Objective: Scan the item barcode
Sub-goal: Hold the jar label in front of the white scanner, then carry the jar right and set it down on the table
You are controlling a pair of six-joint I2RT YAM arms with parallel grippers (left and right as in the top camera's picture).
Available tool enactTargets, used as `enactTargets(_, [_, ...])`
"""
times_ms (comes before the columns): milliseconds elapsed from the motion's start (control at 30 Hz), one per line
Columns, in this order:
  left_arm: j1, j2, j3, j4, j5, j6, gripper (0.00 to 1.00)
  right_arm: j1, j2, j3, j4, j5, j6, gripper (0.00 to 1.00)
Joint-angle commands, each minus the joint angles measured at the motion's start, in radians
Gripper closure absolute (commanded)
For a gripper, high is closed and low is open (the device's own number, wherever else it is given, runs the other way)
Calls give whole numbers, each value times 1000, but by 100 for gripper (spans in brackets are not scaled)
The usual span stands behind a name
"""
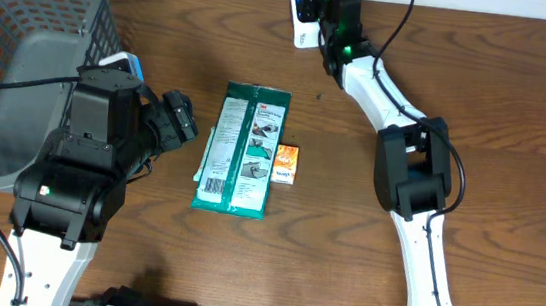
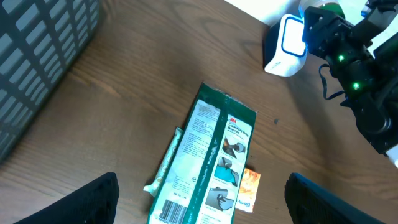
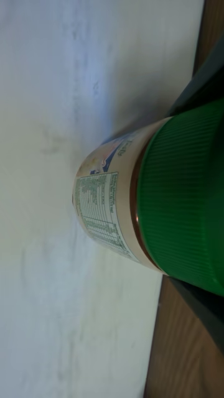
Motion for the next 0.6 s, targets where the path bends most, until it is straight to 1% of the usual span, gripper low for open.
enactTargets(0, [3,-1,16,-1,-17,18,14,-13,-9,12,23,11,-11,99])
enactTargets(333, [3,-1,16,-1,-17,18,14,-11,-9,12,41,-27,-10,99])
enactTargets(433, [3,0,16,-1,-17,18,14,-11,-15,13,61,-31,35,99])
enactTargets(567, [3,-1,16,-1,-17,18,14,-12,-58,13,52,-61,42,99])
